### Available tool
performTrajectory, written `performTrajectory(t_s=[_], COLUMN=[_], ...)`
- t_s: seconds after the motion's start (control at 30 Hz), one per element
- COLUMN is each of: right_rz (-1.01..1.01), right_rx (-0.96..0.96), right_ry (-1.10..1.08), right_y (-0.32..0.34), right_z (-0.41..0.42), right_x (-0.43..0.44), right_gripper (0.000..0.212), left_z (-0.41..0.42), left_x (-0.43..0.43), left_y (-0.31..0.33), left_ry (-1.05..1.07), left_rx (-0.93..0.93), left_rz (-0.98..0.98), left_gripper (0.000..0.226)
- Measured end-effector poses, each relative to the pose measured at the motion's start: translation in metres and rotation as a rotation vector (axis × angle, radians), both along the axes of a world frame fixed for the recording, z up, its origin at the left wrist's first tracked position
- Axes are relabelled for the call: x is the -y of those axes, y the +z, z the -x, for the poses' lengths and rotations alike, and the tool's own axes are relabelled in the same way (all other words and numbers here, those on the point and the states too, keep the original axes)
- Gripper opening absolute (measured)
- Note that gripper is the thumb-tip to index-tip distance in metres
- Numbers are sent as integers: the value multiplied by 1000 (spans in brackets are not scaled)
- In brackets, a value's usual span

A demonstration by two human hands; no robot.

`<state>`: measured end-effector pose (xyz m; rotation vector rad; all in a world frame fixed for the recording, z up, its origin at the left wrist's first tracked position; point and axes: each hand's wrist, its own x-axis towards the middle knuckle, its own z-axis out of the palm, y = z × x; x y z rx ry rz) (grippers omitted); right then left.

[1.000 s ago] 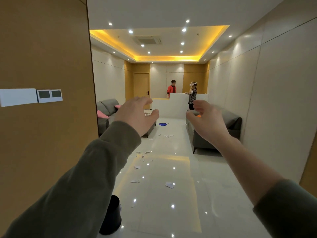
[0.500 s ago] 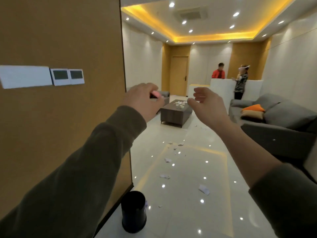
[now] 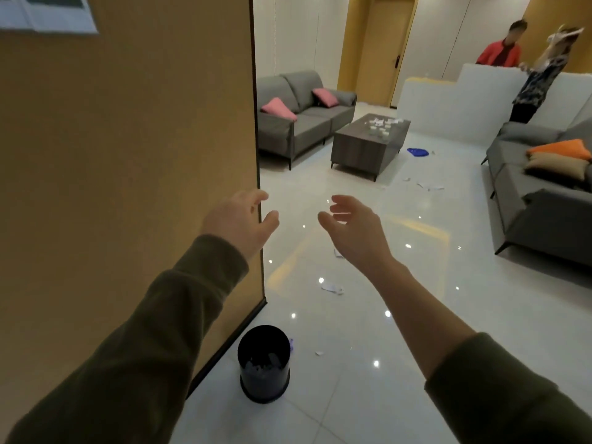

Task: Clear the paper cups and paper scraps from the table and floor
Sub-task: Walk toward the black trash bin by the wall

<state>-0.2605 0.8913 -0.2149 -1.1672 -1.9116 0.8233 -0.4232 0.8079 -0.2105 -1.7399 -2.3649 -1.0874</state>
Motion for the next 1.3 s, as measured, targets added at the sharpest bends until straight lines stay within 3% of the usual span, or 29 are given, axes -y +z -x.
performTrajectory(t_s=[0.37,0.8,0.9,1.03,1.13,1.23,1.3], right_rz=[346,625,659,750,778,781,768], right_rx=[68,316,365,402,421,453,471], right_ry=[10,88,80,55,32,31,15], right_y=[-187,-512,-582,-660,-702,-730,-739], right_z=[128,145,144,155,163,165,163], right_x=[-163,-201,-192,-185,-184,-185,-182], right_gripper=[46,53,45,72,72,53,49], left_z=[116,128,131,137,147,158,156], left_x=[-164,-177,-165,-167,-175,-165,-149], left_y=[-193,-531,-601,-676,-718,-757,-774], left_ry=[111,401,451,430,470,583,586], left_rx=[254,573,595,540,453,656,849], left_rz=[210,586,657,758,828,956,963], left_gripper=[36,44,52,60,74,72,49])
